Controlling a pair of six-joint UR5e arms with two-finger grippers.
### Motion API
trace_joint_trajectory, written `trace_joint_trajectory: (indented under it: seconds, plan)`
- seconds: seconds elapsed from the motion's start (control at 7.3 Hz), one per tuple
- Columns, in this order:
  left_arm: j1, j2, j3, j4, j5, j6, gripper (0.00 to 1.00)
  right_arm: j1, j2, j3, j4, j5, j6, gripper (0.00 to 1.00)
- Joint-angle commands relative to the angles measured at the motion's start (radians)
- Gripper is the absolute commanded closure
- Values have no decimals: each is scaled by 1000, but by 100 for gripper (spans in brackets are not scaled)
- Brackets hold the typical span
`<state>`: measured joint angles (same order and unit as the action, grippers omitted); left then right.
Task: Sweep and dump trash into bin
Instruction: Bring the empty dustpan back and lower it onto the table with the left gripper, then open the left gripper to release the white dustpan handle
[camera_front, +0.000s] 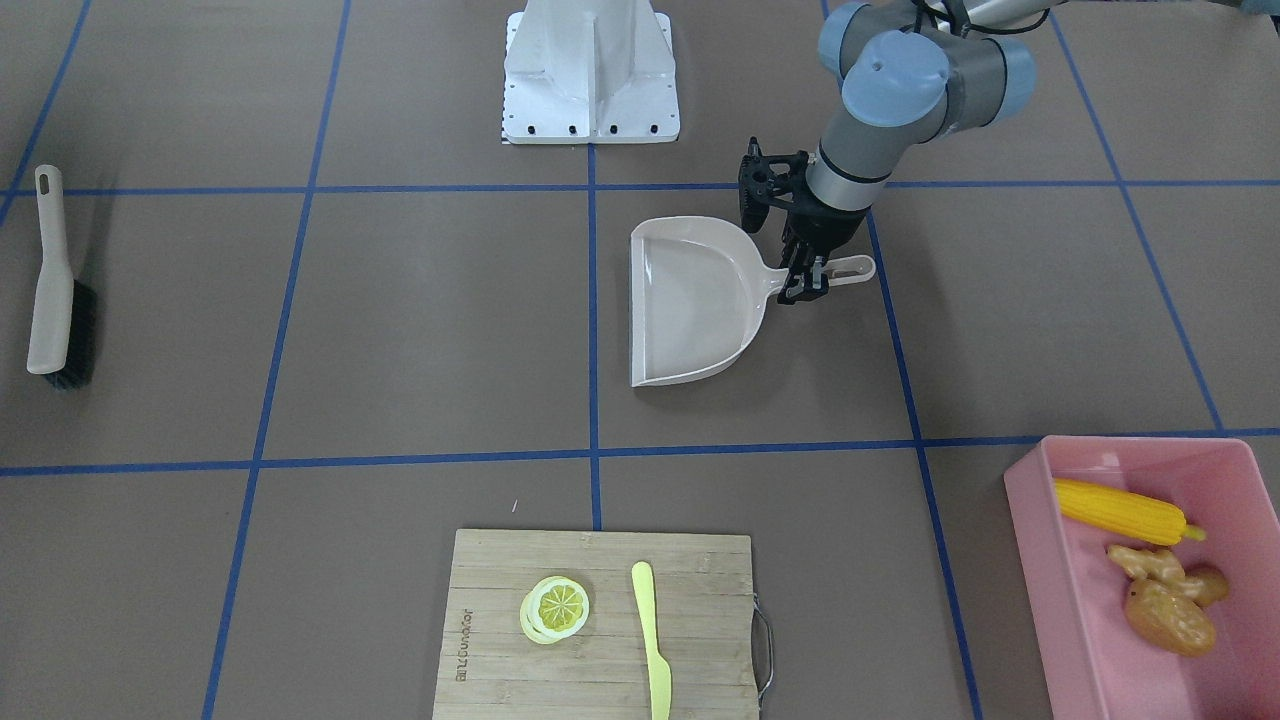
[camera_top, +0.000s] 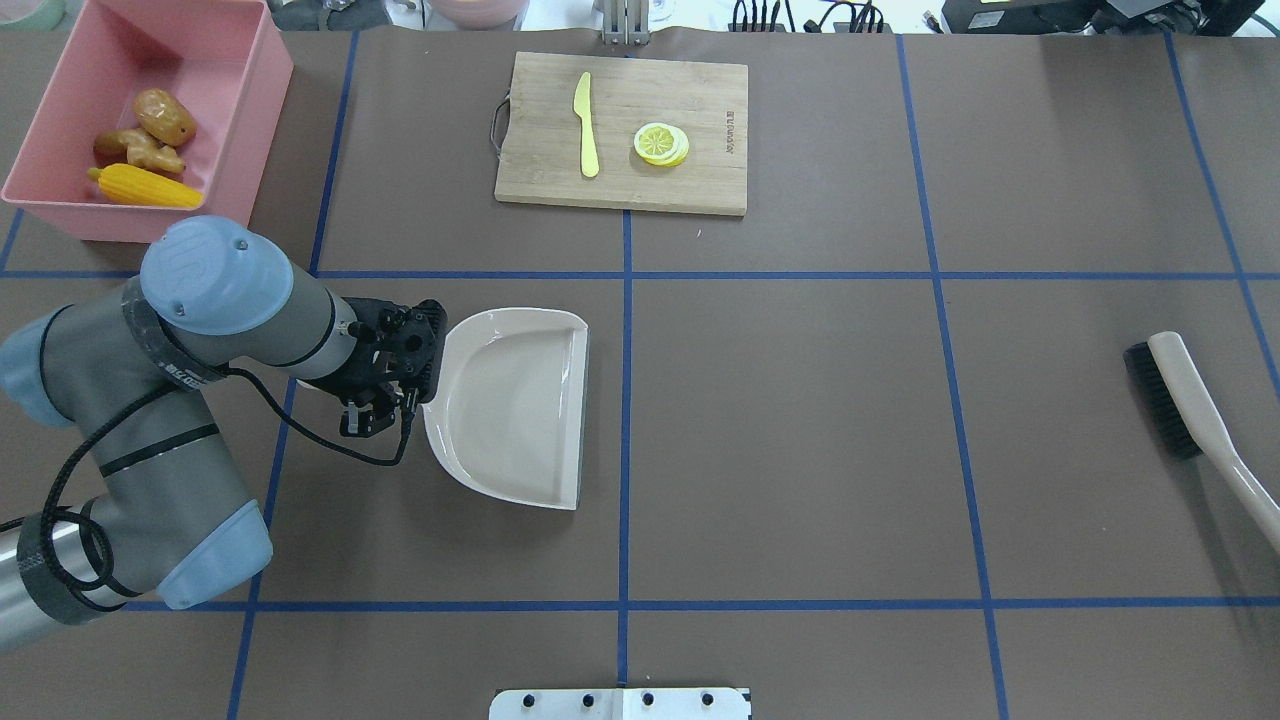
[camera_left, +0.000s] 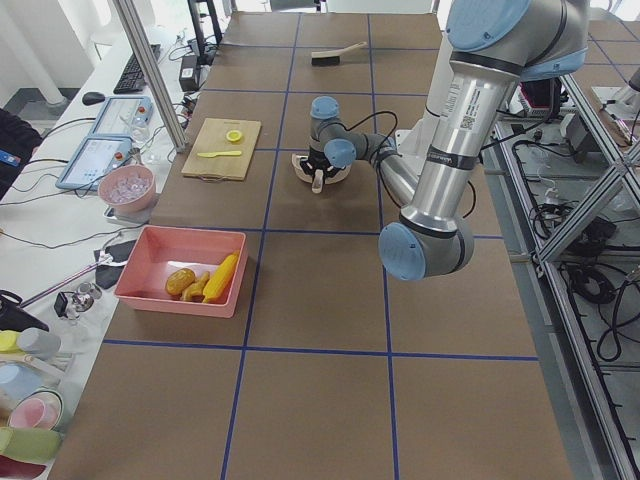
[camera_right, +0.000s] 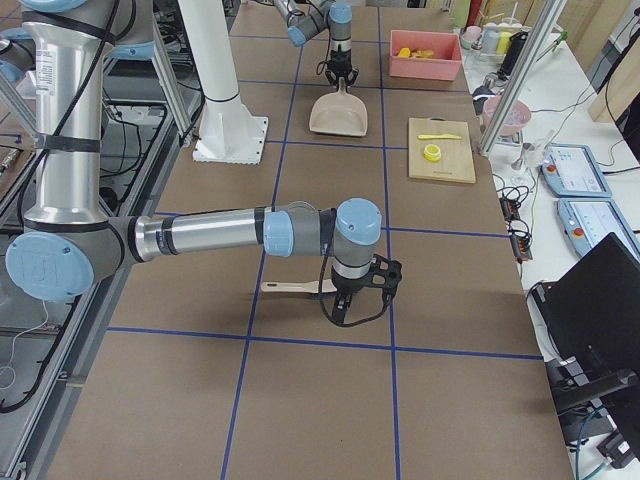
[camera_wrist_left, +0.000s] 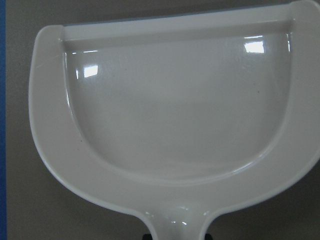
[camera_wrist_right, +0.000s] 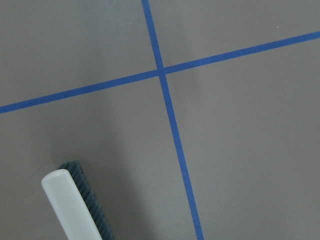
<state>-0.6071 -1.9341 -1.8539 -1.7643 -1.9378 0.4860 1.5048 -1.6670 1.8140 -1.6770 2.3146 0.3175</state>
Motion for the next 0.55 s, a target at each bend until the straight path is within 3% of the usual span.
trace_joint_trajectory:
  seconds: [0.0,0.41]
  plan:
    - [3,-11,-2,-6,52,0,91,0,-7,5,0,5,0,0]
    - [7,-11,-1,-9,66,-18,91,0,-7,7,-1,5,0,0]
